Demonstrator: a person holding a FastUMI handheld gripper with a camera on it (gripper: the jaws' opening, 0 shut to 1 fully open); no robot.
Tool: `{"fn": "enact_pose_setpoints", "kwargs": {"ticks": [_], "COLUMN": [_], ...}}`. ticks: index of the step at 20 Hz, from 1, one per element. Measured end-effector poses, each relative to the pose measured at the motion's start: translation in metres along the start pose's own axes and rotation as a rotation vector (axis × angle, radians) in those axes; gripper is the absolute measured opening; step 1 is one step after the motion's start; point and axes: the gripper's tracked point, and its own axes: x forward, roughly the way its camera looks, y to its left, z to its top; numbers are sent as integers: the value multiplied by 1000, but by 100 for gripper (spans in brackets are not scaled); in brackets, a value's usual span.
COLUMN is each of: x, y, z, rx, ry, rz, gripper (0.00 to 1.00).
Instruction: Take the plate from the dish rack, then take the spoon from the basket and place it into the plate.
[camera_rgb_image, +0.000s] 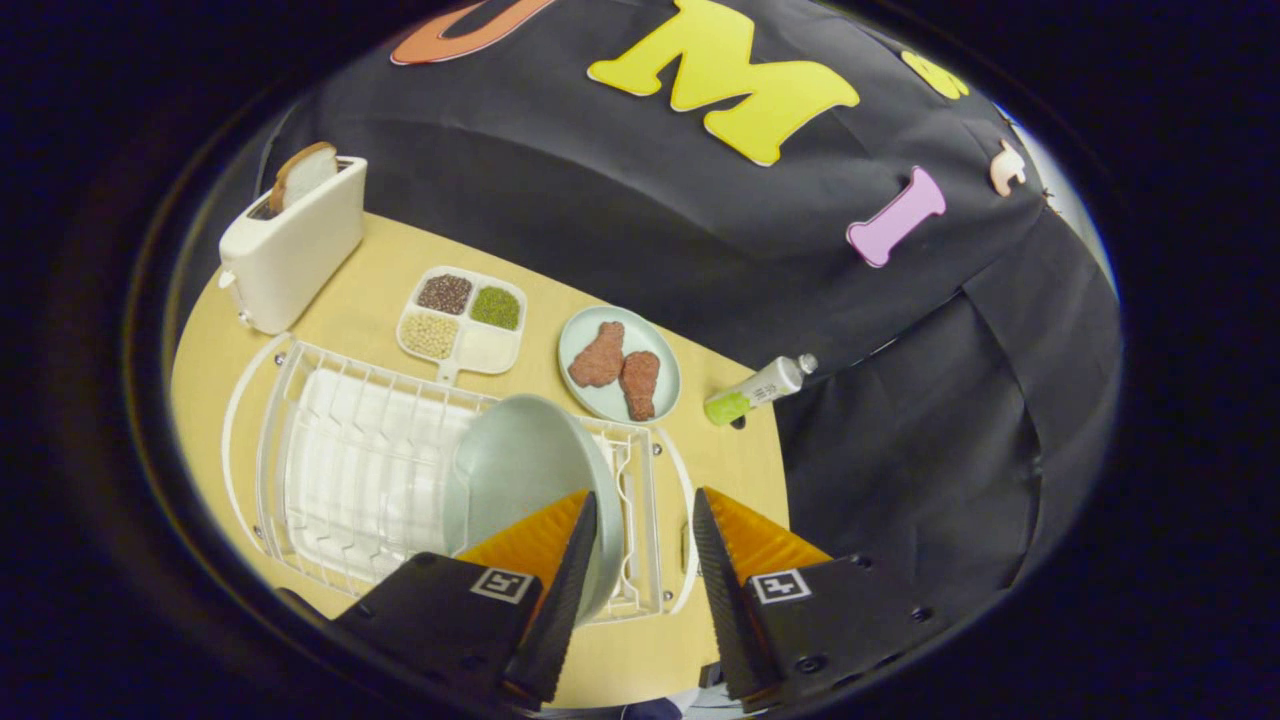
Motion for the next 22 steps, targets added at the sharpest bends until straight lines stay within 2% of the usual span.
{"fn": "enact_pose_setpoints", "kwargs": {"ticks": [1,6,9,12,18,22], "x": [5,15,12,0,-17,-32], "y": [-1,8,11,15,34,51], "z": [-5,-8,-6,-6,-4,0], "rx": [5,12,16,7,-69,-114], "ry": [25,57,54,51,0,-44], "rz": [-10,-44,-76,-129,-316,-397], "gripper": [60,24,11,7,7,7]}}
